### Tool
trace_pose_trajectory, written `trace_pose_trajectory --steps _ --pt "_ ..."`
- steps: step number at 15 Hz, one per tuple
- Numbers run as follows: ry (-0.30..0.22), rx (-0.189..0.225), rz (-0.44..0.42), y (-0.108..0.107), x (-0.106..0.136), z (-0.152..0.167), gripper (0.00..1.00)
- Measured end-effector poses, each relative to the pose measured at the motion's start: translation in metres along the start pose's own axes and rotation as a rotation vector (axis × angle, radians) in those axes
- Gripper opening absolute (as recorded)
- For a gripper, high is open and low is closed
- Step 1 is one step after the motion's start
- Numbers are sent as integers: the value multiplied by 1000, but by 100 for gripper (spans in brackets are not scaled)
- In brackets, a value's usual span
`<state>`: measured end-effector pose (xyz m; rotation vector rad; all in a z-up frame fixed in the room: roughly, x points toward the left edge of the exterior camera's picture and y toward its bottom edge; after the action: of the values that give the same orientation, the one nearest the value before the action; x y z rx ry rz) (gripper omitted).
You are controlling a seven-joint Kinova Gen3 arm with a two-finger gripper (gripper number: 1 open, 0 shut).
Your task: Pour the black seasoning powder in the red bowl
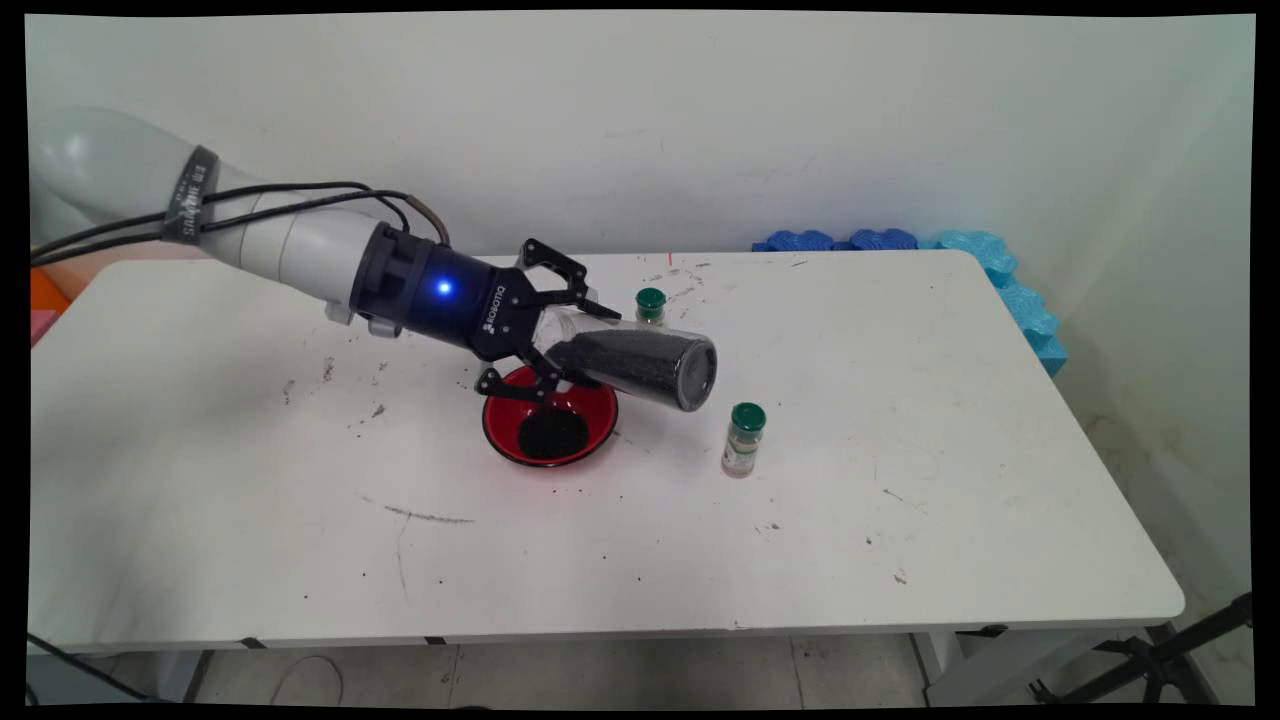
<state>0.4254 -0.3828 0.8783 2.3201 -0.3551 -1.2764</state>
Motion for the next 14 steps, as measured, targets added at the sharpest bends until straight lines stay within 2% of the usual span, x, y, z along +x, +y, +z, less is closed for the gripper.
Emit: trace_pose_trajectory --steps 14 --pt "-4 -15 -33 -3 1 -3 0"
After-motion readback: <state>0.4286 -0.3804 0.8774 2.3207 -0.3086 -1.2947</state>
